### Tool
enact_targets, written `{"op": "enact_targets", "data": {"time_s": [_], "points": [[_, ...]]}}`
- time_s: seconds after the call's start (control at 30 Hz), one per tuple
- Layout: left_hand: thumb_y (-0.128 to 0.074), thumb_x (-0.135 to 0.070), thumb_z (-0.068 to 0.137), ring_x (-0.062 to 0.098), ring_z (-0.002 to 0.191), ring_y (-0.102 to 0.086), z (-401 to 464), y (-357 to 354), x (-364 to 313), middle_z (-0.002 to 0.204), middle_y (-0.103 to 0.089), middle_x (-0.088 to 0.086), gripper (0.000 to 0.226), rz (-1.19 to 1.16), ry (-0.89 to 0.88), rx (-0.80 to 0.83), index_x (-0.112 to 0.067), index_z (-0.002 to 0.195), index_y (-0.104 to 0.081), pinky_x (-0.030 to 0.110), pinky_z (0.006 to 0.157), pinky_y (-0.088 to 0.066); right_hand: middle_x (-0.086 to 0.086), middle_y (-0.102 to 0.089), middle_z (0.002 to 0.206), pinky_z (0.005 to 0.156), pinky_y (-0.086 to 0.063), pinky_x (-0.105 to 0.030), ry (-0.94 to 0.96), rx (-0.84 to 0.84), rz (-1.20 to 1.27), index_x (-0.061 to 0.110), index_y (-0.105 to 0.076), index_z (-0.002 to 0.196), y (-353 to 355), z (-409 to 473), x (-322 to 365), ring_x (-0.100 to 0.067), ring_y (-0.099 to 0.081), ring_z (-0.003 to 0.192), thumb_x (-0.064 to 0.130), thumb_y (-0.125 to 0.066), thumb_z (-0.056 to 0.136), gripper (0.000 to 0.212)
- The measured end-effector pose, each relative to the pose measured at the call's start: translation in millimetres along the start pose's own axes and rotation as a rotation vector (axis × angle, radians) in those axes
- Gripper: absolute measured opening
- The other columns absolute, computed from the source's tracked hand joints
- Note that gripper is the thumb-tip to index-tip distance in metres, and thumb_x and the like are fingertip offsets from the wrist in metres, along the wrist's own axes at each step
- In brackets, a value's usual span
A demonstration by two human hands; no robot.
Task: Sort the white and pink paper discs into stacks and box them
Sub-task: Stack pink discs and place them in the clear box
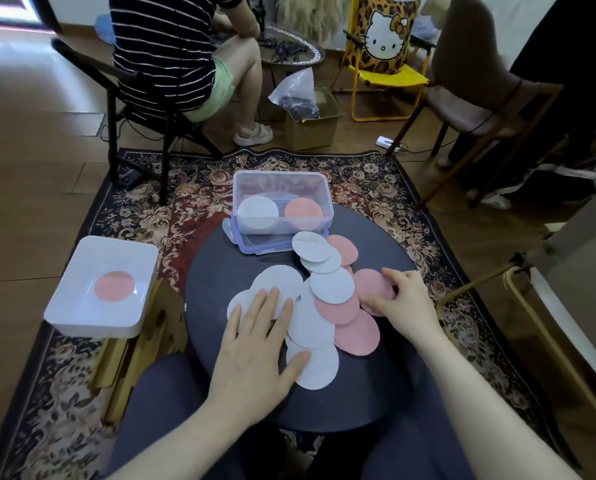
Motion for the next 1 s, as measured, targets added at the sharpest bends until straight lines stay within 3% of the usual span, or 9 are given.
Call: {"op": "enact_targets", "data": {"time_s": [0.13,0.33,0.47,0.57,0.63,0.77,0.87,1.0], "points": [[-0.040,-0.054,0.089,0.023,0.141,-0.032,-9,0,-5,0.153,-0.036,0.005,0.064,0.006,-0.018,-0.018,-0.018,0.142,-0.045,0.048,0.111,-0.020,0.001,-0.048,0.108,0.080,-0.043,-0.031,-0.030,-0.033,0.066,0.022,-0.059,0.118,8,-20,-6,-0.016,-0.055,0.099,0.037,-0.078,0.073,0.051],[-0.039,-0.048,0.090,0.019,0.138,-0.033,-15,3,-9,0.149,-0.042,0.003,0.059,-0.062,-0.007,-0.072,-0.017,0.140,-0.047,0.044,0.111,-0.020,0.005,-0.046,0.113,0.078,-0.044,-0.033,-0.026,-0.094,0.061,0.024,-0.055,0.119,8,-53,-11,-0.014,-0.055,0.092,0.035,-0.076,0.076,0.049],[-0.044,-0.037,0.091,0.013,0.133,-0.039,-10,14,-22,0.141,-0.051,-0.003,0.050,-0.309,0.023,-0.155,-0.017,0.136,-0.051,0.032,0.106,-0.028,0.007,-0.047,0.109,0.077,-0.043,-0.030,0.007,-0.179,0.167,0.027,-0.054,0.116,5,-65,-14,-0.012,-0.053,0.089,0.026,-0.076,0.078,0.044],[-0.049,-0.029,0.090,0.007,0.111,-0.055,-11,32,-40,0.122,-0.057,-0.015,0.036,-0.557,0.050,-0.194,-0.026,0.124,-0.060,0.020,0.088,-0.041,0.002,-0.057,0.100,0.074,-0.043,-0.027,-0.054,-0.224,0.322,0.022,-0.057,0.105,6,-62,-22,-0.014,-0.053,0.080,0.012,-0.072,0.079,0.031],[-0.054,-0.021,0.092,0.004,0.087,-0.060,-13,36,-49,0.106,-0.060,-0.019,0.028,-0.833,0.172,-0.136,-0.033,0.115,-0.063,0.013,0.072,-0.043,0.000,-0.061,0.088,0.066,-0.042,-0.022,-0.123,-0.221,0.521,0.019,-0.059,0.098,8,-59,-28,-0.015,-0.053,0.071,0.006,-0.068,0.083,0.022],[-0.054,-0.005,0.095,0.016,0.064,-0.063,-13,26,-53,0.088,-0.070,0.000,0.028,-1.277,0.408,0.010,-0.027,0.109,-0.066,0.030,0.054,-0.047,0.001,-0.051,0.062,0.042,-0.033,-0.013,-0.227,-0.173,0.826,0.004,-0.063,0.097,15,-67,-34,-0.005,-0.041,0.046,0.008,-0.062,0.091,0.008],[-0.052,-0.004,0.096,0.025,0.064,-0.066,-13,21,-54,0.088,-0.070,0.015,0.026,-1.473,0.464,0.114,-0.016,0.117,-0.062,0.033,0.049,-0.052,0.002,-0.048,0.054,0.037,-0.028,-0.014,-0.228,-0.125,0.900,0.005,-0.061,0.090,15,-83,-26,-0.003,-0.036,0.039,0.010,-0.062,0.091,0.005],[-0.057,-0.020,0.089,0.037,0.079,-0.070,-14,18,-59,0.093,-0.070,0.018,0.041,-1.565,0.451,0.275,-0.019,0.130,-0.051,0.038,0.058,-0.059,0.001,-0.043,0.049,0.036,-0.026,-0.016,-0.159,0.039,0.881,0.011,-0.058,0.081,-1,-107,-3,-0.008,-0.034,0.038,0.009,-0.064,0.089,0.010]]}}
Point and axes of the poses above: each hand's wrist, its own z-axis towards the middle knuckle, its own y-axis out of the back of the hand, x = y × z, the point moved 4 cm from there along z, towards the middle knuckle
